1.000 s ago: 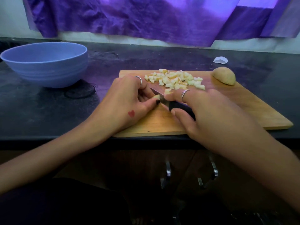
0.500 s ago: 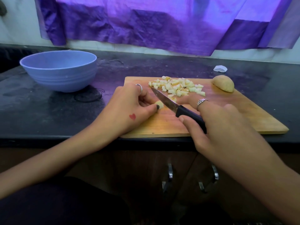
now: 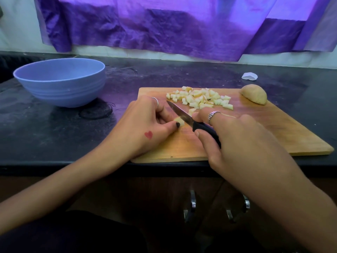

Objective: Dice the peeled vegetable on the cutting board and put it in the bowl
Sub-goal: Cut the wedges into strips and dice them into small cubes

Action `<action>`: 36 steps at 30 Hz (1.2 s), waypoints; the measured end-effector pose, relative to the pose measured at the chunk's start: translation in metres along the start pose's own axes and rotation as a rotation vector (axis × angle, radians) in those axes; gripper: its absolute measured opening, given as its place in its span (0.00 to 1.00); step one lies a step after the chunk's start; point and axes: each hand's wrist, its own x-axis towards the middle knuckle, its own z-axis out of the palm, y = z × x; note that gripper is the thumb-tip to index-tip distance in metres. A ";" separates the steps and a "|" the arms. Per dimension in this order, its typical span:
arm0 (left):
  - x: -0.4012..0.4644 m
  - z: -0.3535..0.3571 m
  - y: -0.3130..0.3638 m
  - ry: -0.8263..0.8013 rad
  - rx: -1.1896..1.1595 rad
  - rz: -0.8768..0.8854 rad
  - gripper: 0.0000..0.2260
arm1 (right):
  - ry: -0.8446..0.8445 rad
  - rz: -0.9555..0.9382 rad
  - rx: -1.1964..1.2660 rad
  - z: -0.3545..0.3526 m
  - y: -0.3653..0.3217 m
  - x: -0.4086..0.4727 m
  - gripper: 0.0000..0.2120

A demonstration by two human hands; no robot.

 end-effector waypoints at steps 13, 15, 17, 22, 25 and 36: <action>-0.001 0.001 0.000 0.013 0.031 -0.014 0.08 | -0.061 0.000 -0.086 -0.016 0.011 -0.021 0.13; 0.000 0.001 0.000 0.015 0.039 -0.010 0.08 | 0.006 0.025 -0.042 -0.014 0.013 -0.020 0.14; -0.001 0.001 0.000 0.017 0.039 0.001 0.08 | 0.046 0.021 0.011 -0.010 0.009 -0.016 0.13; -0.002 -0.001 0.000 0.002 0.014 0.034 0.06 | 0.051 -0.008 0.067 -0.003 0.000 -0.015 0.11; -0.002 -0.002 -0.002 -0.007 0.003 0.026 0.06 | 0.016 0.002 0.068 -0.004 -0.002 -0.015 0.10; -0.002 0.002 -0.002 0.005 -0.002 0.024 0.06 | -0.037 0.048 -0.015 0.003 -0.018 0.005 0.13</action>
